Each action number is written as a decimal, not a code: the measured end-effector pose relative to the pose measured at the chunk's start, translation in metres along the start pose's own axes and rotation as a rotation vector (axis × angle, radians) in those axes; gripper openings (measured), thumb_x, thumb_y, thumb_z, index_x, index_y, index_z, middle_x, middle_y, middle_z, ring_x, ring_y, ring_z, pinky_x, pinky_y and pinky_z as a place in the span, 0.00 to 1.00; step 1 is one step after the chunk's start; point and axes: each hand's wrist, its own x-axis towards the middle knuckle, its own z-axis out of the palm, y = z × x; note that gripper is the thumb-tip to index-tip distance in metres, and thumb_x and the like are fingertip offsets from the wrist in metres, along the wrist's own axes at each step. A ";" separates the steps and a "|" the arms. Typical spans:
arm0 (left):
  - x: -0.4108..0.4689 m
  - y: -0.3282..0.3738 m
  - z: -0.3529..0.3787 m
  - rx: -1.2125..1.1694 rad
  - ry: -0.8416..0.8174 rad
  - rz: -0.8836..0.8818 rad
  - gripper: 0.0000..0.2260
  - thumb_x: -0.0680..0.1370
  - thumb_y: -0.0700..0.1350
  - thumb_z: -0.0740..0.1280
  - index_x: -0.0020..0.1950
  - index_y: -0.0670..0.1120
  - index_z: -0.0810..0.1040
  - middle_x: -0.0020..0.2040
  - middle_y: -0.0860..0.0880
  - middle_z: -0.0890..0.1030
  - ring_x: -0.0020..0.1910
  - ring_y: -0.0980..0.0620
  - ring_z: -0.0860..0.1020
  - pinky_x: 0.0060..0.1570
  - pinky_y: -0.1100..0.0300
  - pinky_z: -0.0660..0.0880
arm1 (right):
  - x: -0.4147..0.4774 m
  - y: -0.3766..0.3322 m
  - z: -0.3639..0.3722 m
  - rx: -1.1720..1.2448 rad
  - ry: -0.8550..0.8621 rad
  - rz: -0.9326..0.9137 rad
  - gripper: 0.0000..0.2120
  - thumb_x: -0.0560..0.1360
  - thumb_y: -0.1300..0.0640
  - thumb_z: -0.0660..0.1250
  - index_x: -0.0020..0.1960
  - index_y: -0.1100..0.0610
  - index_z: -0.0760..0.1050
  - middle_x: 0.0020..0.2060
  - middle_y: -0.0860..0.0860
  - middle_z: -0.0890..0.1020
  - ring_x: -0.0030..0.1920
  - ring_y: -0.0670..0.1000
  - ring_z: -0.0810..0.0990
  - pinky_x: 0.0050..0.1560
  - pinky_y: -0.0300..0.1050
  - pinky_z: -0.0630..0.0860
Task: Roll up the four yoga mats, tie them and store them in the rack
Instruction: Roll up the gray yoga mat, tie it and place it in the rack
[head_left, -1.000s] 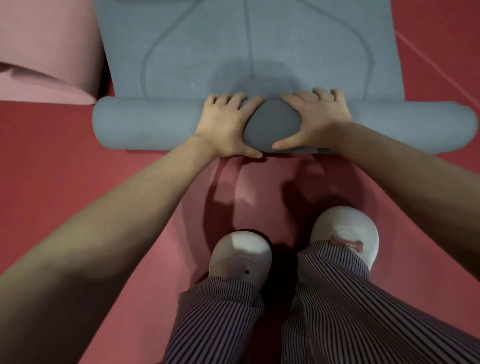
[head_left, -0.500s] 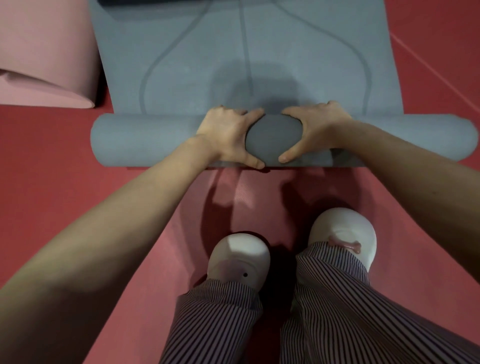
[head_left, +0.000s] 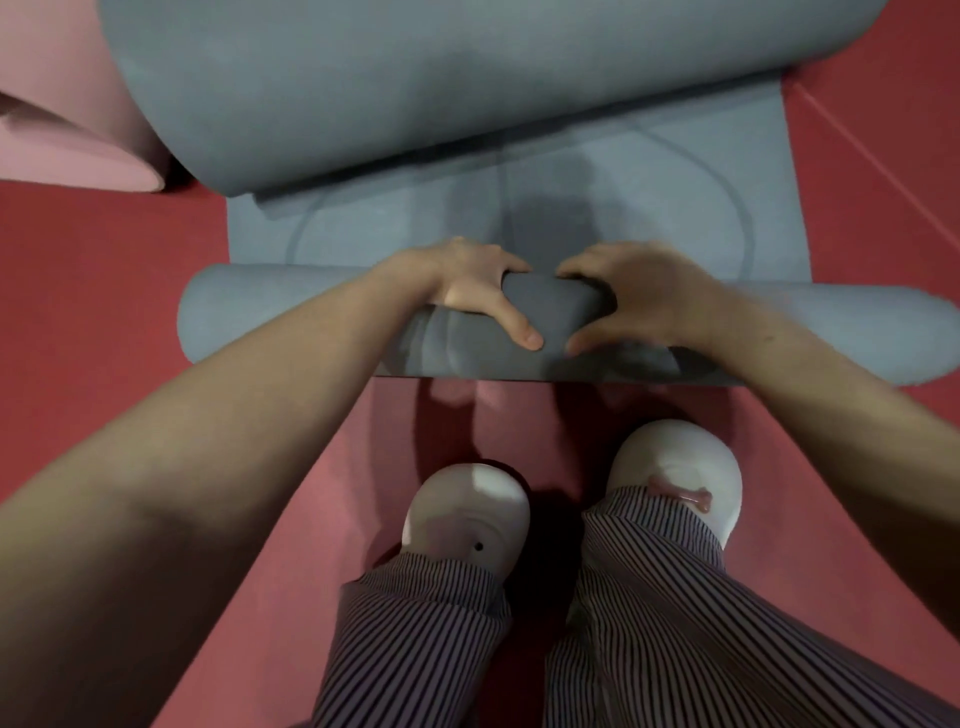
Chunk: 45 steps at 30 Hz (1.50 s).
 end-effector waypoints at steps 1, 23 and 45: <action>0.001 0.000 -0.001 -0.025 -0.011 0.003 0.34 0.55 0.70 0.72 0.58 0.58 0.76 0.50 0.57 0.80 0.51 0.52 0.78 0.55 0.56 0.73 | -0.003 -0.007 0.008 -0.048 -0.005 0.011 0.47 0.58 0.34 0.74 0.70 0.52 0.65 0.64 0.52 0.72 0.64 0.55 0.70 0.63 0.49 0.63; -0.017 0.000 0.014 0.293 0.430 0.057 0.46 0.59 0.74 0.69 0.72 0.54 0.65 0.64 0.52 0.76 0.61 0.46 0.75 0.59 0.53 0.69 | 0.027 0.009 -0.004 0.041 0.052 0.057 0.41 0.62 0.32 0.70 0.70 0.49 0.66 0.65 0.48 0.73 0.64 0.51 0.71 0.63 0.47 0.62; -0.015 -0.005 0.015 0.374 0.516 0.019 0.52 0.57 0.71 0.72 0.75 0.51 0.60 0.67 0.47 0.72 0.64 0.44 0.72 0.63 0.50 0.64 | 0.024 0.001 0.022 -0.202 0.305 0.125 0.53 0.56 0.30 0.72 0.73 0.56 0.62 0.71 0.54 0.66 0.71 0.62 0.61 0.69 0.66 0.49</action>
